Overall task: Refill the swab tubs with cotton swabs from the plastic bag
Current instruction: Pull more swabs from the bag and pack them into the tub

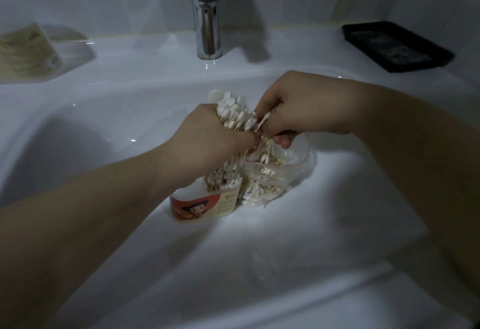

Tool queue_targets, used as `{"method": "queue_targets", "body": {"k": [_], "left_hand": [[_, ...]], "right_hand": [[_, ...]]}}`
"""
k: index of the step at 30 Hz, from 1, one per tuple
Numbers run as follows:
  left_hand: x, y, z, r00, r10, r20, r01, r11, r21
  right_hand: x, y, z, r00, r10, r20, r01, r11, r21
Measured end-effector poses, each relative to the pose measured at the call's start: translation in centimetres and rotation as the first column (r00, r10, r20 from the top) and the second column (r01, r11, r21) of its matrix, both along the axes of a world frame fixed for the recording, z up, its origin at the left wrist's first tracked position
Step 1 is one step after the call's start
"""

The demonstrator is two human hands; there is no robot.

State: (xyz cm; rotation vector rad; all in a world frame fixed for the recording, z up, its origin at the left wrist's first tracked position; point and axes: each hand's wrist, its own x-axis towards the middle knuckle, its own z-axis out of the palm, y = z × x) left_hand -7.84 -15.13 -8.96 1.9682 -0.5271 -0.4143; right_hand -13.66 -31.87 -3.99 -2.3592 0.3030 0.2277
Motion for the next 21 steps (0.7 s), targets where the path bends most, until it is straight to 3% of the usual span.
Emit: {"method": "queue_targets", "body": {"k": [7,14,21], "left_hand": [[0.3,0.0,0.1,0.999,0.008,0.032,-0.010,0.999,0.034],[0.8,0.6,0.7,0.999,-0.007,-0.043,0.006,1.000,-0.028],[0.4,0.6,0.8,0.983,-0.126,-0.134,0.121,0.992,-0.044]], "right_hand": [[0.0,-1.0,-0.3,0.997,0.020,-0.070,-0.029,0.990,-0.136],[-0.3,-1.0,0.5,0.996,-0.047,0.077,0.041,0.996,0.076],[-0.3,-0.4,0.5,0.995,0.065,0.080,-0.062,0.997,-0.040]]}}
